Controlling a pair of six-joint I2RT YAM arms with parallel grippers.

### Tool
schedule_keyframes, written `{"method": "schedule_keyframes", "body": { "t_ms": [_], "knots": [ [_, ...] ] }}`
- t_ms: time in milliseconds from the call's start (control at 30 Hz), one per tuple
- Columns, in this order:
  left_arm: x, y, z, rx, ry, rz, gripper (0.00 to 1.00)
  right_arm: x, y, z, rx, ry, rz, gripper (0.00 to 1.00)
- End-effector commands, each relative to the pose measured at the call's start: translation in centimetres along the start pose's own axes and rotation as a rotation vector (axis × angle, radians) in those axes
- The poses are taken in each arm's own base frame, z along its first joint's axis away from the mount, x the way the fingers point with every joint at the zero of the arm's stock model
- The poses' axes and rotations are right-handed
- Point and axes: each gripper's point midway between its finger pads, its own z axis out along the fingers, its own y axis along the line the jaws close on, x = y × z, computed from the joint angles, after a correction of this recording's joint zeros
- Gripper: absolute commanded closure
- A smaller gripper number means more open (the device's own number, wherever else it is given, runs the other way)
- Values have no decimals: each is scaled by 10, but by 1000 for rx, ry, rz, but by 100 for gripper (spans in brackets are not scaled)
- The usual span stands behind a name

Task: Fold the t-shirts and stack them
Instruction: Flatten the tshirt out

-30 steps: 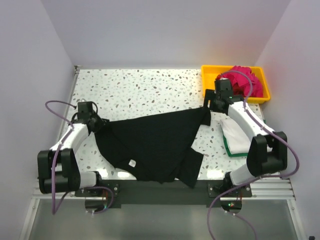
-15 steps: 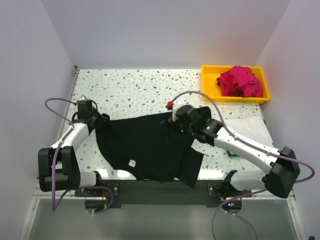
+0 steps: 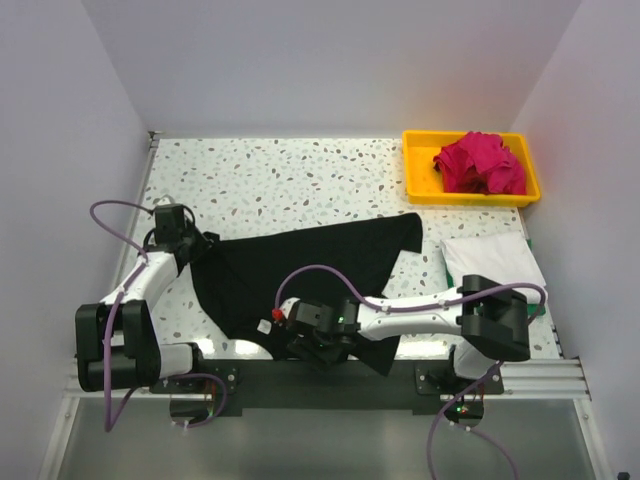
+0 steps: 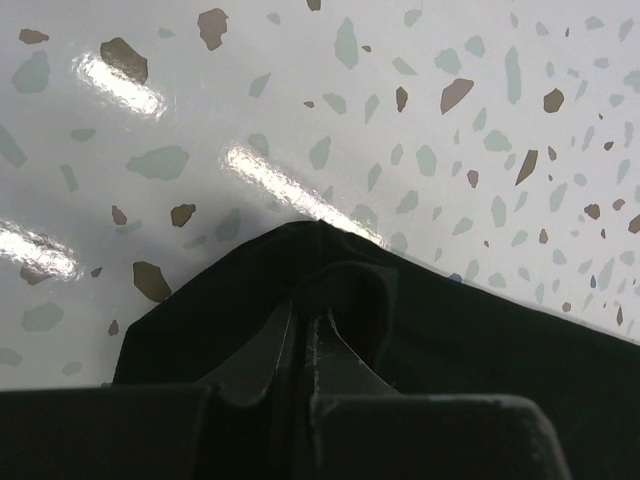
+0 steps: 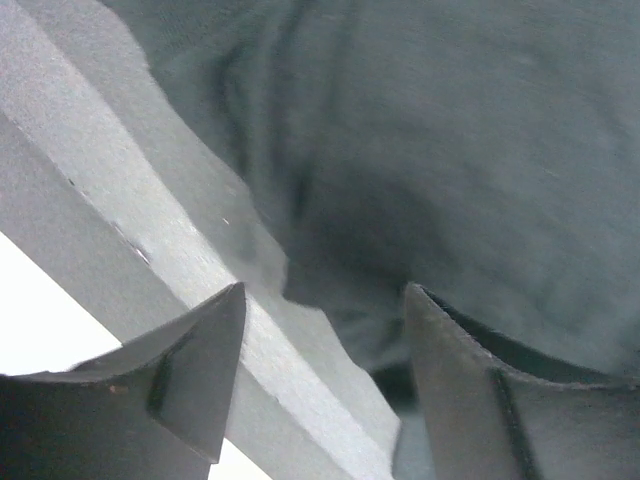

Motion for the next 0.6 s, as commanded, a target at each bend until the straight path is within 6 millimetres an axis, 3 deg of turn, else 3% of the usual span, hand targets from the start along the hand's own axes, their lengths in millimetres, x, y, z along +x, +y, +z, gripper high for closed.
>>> {"method": "schedule_keyframes", "body": {
  "t_ms": [0, 133, 300, 400, 467, 500, 567],
  "knots": [
    [-14, -3, -6, 20, -60, 23, 100, -13, 16, 2, -10, -9, 9, 39],
    [-16, -4, -7, 22, -68, 26, 100, -4, 17, 7, 22, 16, -2, 47],
    [-15, -3, -7, 20, -65, 26, 100, -2, 12, 6, 49, 18, 14, 74],
    [-17, -4, -7, 23, -71, 25, 100, -6, 11, 1, 57, 3, 16, 85],
    [-16, -4, -7, 23, -70, 28, 100, -9, 10, -3, 59, -11, 13, 88],
    [-16, -4, -7, 22, -69, 29, 100, -13, 11, -8, 55, -29, 16, 98],
    [-17, -4, -8, 23, -73, 28, 100, -16, 9, -12, 69, -42, 9, 100]
  ]
}}
